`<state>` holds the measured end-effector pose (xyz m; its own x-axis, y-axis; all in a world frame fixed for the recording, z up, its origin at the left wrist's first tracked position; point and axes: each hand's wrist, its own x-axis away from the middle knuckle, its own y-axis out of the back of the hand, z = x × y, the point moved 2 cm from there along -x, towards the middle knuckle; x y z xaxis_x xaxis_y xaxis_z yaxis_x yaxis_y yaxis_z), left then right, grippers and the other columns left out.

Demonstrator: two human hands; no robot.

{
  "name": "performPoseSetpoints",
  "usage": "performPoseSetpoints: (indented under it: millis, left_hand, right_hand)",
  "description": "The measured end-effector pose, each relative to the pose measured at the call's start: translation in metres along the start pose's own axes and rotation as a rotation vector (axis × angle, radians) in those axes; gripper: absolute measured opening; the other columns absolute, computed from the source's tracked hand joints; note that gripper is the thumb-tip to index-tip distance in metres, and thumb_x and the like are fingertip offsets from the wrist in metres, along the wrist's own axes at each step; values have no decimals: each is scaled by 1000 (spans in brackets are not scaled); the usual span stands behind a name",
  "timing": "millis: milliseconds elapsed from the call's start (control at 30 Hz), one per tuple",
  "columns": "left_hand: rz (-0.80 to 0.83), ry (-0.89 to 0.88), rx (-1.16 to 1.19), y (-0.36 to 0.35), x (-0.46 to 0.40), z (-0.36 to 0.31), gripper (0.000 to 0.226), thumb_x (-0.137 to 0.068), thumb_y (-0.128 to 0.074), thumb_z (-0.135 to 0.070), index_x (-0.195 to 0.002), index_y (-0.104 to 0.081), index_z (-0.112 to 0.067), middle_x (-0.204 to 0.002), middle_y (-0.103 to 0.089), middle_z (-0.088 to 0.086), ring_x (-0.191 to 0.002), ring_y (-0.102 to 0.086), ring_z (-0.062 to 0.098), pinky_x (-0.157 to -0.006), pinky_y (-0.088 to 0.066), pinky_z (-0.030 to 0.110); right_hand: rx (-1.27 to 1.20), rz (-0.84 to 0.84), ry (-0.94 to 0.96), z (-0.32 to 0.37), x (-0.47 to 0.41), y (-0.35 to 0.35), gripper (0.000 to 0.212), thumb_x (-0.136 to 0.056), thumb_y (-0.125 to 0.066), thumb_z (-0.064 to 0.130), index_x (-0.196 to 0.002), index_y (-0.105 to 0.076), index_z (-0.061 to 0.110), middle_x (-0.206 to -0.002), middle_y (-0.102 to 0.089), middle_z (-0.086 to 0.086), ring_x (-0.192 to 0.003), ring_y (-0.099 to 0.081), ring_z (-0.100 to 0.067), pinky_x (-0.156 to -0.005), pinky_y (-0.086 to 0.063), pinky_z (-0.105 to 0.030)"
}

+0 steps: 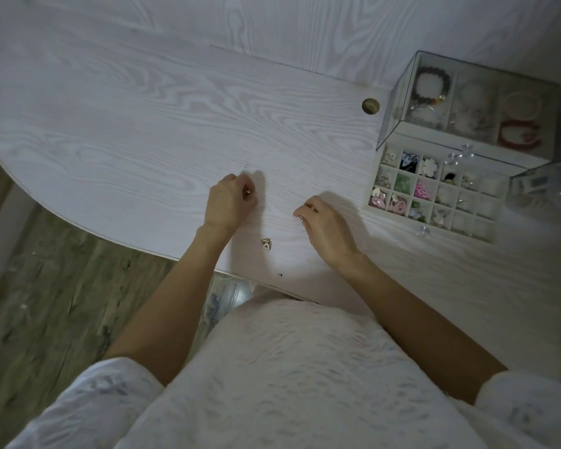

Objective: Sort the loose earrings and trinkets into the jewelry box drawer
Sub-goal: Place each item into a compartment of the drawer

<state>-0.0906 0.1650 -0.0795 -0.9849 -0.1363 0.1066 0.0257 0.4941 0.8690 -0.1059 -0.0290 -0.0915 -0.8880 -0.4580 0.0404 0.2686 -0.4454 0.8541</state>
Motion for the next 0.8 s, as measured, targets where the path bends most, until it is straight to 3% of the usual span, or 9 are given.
performPoseSetpoints:
  millis: [200, 333, 400, 500, 667, 800]
  left_hand:
    - [-135, -2, 106, -6, 13, -9, 8, -81, -62, -8, -86, -68, -7, -82, -67, 10, -73, -63, 24, -65, -48, 30]
    - [-192, -54, 328, -14, 31, -48, 4, -82, -64, -12, -84, -67, -12, -83, -66, 2, -73, -63, 12, -68, -55, 31]
    - [-161, -125, 445, -22, 39, -82, 5, -83, -64, -12, -85, -67, -14, -85, -65, -2, -74, -63, 8, -68, -55, 27]
    - [-60, -324, 504, -43, 46, -140, 6, -83, -64, -9, -87, -67, -13, -88, -66, 1, -73, -63, 8, -67, -54, 22]
    - [144, -570, 410, -93, 34, -226, 8, -77, -64, -7, -84, -68, -9, -85, -66, 8, -67, -64, 20, -62, -55, 33]
    - [214, -706, 277, -121, 22, -271, 9, -75, -63, -8, -82, -69, -9, -81, -67, 10, -69, -63, 27, -58, -53, 33]
  right_hand:
    - [-32, -42, -25, -11, 14, 14, 21, -79, -59, -12, -94, -68, 1, -85, -66, -16, -75, -61, -34, -60, -54, -43]
    - [-100, -89, -88, -24, 41, 39, 20, -82, -58, -7, -95, -69, 4, -90, -68, -11, -82, -63, -27, -71, -54, -38]
    - [-132, -149, -144, -36, 63, 59, 19, -82, -59, -5, -95, -69, 6, -90, -66, -8, -78, -60, -18, -70, -49, -28]
    - [-190, -264, -309, -63, 100, 86, 19, -82, -60, -1, -94, -69, 10, -95, -60, -5, -72, -54, -13, -68, -45, -24]
    - [-248, -467, -543, -107, 149, 115, 18, -81, -64, 0, -94, -70, 12, -94, -61, -9, -66, -57, -14, -66, -41, -5]
    - [-289, -556, -625, -128, 168, 131, 19, -82, -65, 2, -96, -70, 15, -95, -62, -7, -72, -59, -12, -70, -43, -7]
